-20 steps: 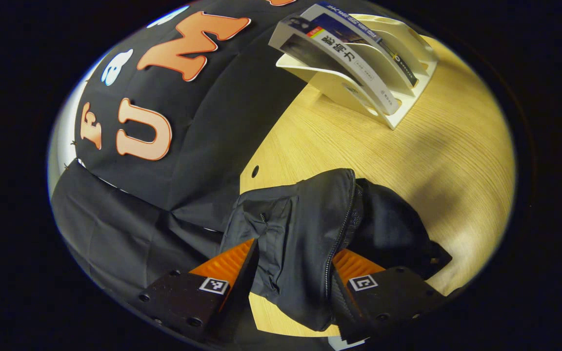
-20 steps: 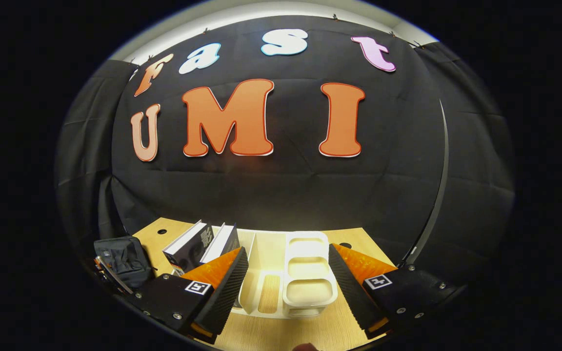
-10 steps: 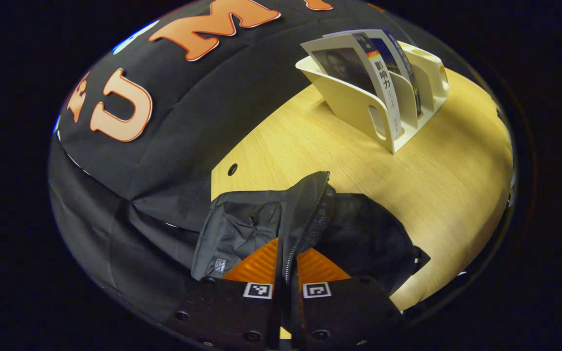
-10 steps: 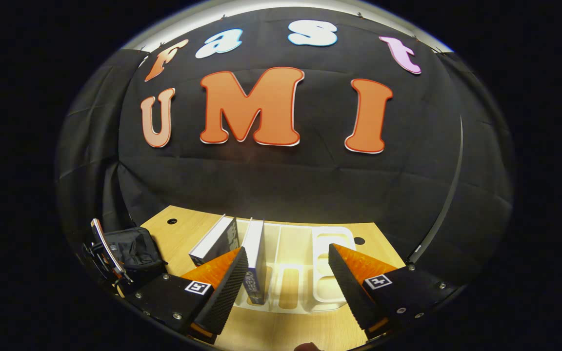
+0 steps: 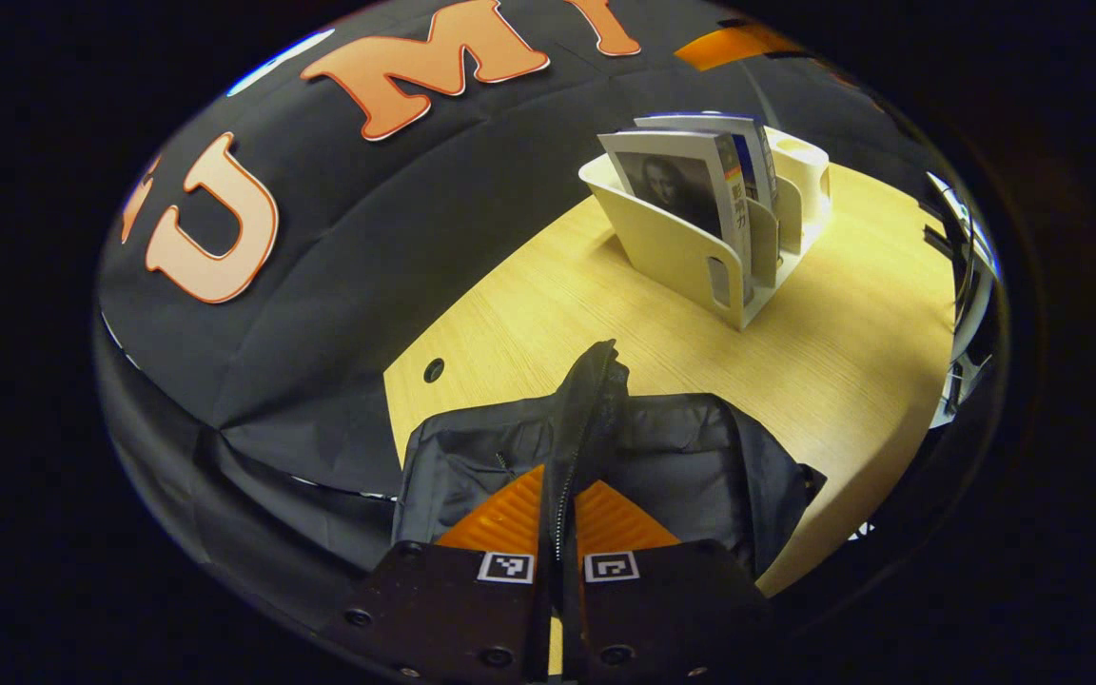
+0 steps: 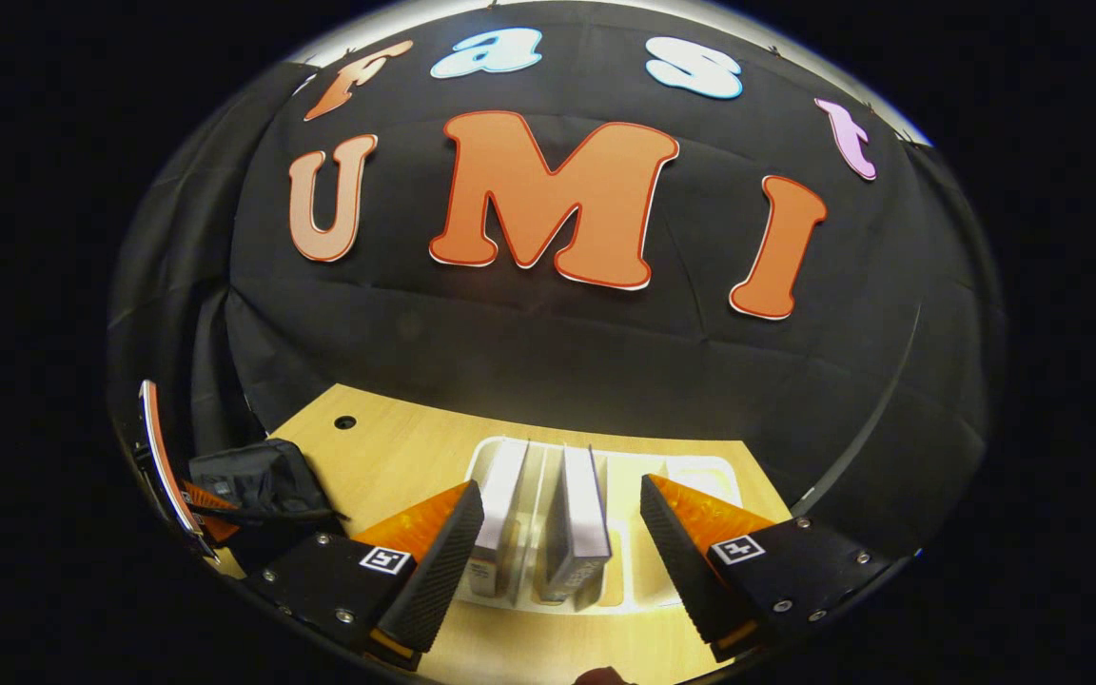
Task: Open the schoolbag, grab two books from the bookshelf and put them into the schoolbag.
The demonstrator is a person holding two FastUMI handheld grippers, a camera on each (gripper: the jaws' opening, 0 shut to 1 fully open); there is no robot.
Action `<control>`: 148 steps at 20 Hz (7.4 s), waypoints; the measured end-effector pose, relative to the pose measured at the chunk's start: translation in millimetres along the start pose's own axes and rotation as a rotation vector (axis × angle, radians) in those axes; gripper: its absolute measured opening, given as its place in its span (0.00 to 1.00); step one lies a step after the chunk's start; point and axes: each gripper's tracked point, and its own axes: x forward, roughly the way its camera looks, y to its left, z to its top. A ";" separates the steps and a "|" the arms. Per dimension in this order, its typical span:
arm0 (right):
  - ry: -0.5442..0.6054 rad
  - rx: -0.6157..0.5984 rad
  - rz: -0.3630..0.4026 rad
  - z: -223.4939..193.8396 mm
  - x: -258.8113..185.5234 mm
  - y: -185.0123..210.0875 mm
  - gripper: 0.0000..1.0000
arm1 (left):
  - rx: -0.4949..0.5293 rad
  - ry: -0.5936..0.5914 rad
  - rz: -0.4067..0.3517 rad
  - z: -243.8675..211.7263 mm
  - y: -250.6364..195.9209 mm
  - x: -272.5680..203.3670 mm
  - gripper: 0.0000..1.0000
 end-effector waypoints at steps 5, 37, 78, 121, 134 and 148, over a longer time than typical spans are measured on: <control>0.124 -0.104 -0.030 1.4 14.0 19.3 0.98 | -0.129 -0.026 -0.134 13.7 31.0 -11.3 0.06; 0.929 0.035 0.091 -111.6 120.9 52.1 0.41 | -0.164 -0.006 -0.248 50.1 69.5 -31.3 0.05; 0.725 0.686 0.520 -113.7 -60.3 176.8 0.34 | -0.356 -0.024 -0.245 67.4 47.9 -33.9 0.05; 0.719 0.002 0.207 -97.1 7.6 -1.1 0.97 | -0.549 -0.025 -0.215 72.5 2.8 -12.4 0.05; 0.862 0.002 0.195 -110.0 125.2 -32.6 0.97 | -0.627 0.046 -0.141 71.3 -0.2 -3.2 0.05; 0.909 0.054 0.156 -105.9 126.7 -32.5 0.36 | -0.617 0.065 -0.157 73.5 -3.8 -0.3 0.05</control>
